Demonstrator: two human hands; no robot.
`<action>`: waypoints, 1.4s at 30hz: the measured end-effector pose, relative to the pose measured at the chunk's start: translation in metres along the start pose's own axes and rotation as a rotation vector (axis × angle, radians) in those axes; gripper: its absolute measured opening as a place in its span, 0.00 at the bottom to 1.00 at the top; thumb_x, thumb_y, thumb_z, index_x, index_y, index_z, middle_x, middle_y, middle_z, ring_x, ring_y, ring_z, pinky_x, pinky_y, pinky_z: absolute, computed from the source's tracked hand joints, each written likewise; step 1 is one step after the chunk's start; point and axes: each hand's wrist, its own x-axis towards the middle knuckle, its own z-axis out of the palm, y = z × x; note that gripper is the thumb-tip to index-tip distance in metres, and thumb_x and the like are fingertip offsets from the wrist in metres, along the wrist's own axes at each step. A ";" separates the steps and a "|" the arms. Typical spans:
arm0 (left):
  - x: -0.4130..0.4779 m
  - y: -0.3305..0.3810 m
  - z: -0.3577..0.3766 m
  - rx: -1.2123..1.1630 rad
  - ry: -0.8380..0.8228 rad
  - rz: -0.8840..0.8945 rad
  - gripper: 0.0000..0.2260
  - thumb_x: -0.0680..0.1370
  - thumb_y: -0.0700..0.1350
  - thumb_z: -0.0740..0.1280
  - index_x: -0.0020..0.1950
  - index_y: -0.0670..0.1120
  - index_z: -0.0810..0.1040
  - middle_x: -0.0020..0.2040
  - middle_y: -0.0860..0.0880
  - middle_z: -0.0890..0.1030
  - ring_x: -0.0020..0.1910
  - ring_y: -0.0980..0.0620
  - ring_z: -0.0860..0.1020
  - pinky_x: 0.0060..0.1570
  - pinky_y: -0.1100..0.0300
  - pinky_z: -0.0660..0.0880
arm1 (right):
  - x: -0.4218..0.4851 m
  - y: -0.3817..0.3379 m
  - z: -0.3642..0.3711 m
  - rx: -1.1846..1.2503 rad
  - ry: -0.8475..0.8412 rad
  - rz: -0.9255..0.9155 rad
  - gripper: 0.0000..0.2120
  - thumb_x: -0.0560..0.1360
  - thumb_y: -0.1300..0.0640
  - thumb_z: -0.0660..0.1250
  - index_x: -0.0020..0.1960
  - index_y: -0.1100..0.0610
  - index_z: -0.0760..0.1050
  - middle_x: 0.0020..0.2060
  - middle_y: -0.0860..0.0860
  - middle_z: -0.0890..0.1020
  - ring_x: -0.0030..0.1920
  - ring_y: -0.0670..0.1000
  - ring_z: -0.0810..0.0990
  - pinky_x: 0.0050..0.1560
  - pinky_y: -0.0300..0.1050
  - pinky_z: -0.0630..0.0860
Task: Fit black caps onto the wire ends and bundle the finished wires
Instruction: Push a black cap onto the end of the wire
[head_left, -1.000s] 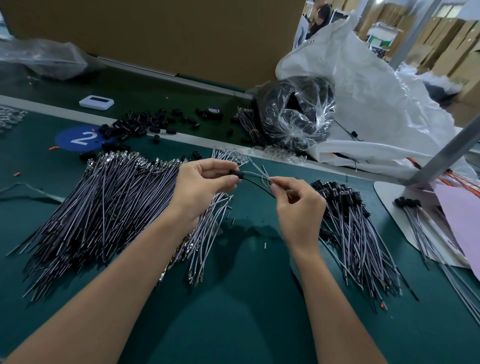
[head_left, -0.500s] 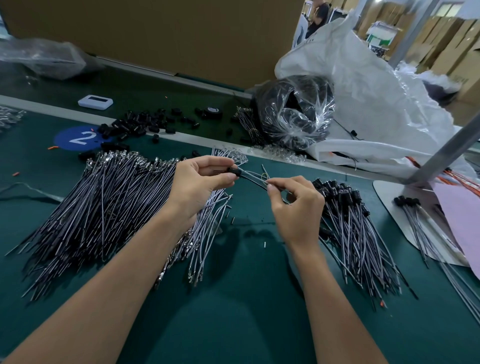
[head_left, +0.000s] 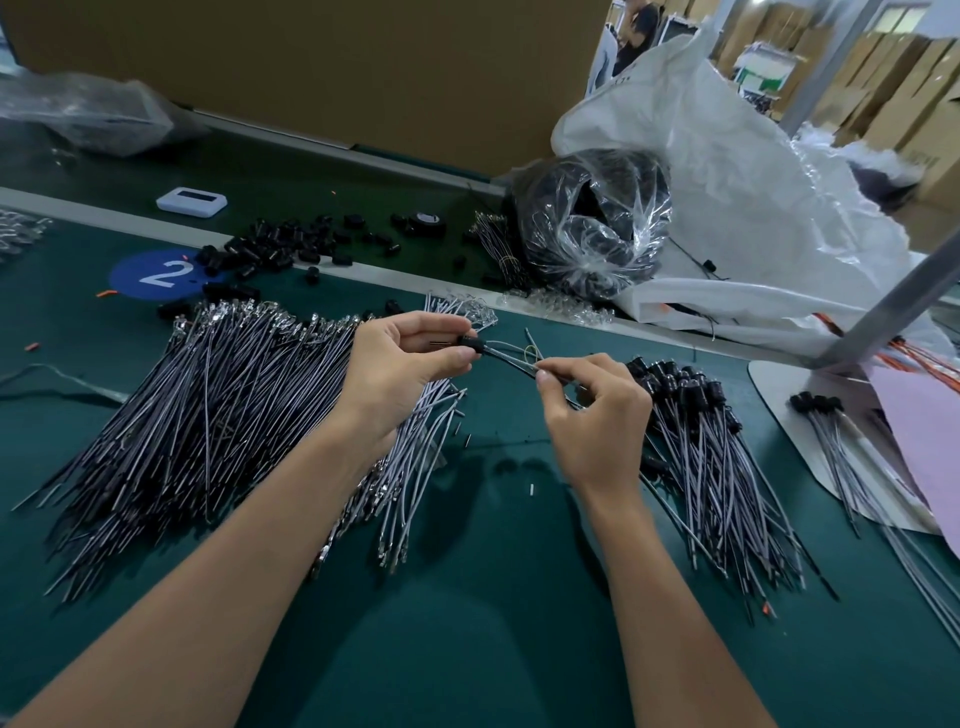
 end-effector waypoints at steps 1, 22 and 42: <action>0.000 0.000 0.000 0.001 -0.004 0.002 0.12 0.69 0.27 0.72 0.50 0.39 0.82 0.43 0.46 0.86 0.41 0.52 0.85 0.41 0.65 0.79 | 0.000 0.000 0.001 0.001 -0.002 -0.001 0.04 0.72 0.64 0.72 0.44 0.57 0.85 0.37 0.47 0.81 0.40 0.49 0.77 0.44 0.39 0.70; 0.000 -0.002 0.001 0.042 -0.066 0.012 0.12 0.68 0.28 0.74 0.48 0.40 0.83 0.43 0.44 0.86 0.44 0.50 0.85 0.43 0.63 0.80 | 0.000 0.002 0.003 0.056 0.002 -0.029 0.04 0.72 0.64 0.73 0.44 0.57 0.84 0.38 0.48 0.82 0.38 0.46 0.76 0.42 0.34 0.70; -0.005 -0.004 0.006 0.070 -0.211 -0.047 0.12 0.71 0.32 0.74 0.53 0.39 0.81 0.46 0.43 0.86 0.43 0.51 0.84 0.41 0.64 0.79 | 0.001 0.003 0.004 0.086 -0.117 -0.088 0.06 0.70 0.64 0.75 0.47 0.58 0.85 0.37 0.49 0.81 0.36 0.38 0.74 0.42 0.26 0.68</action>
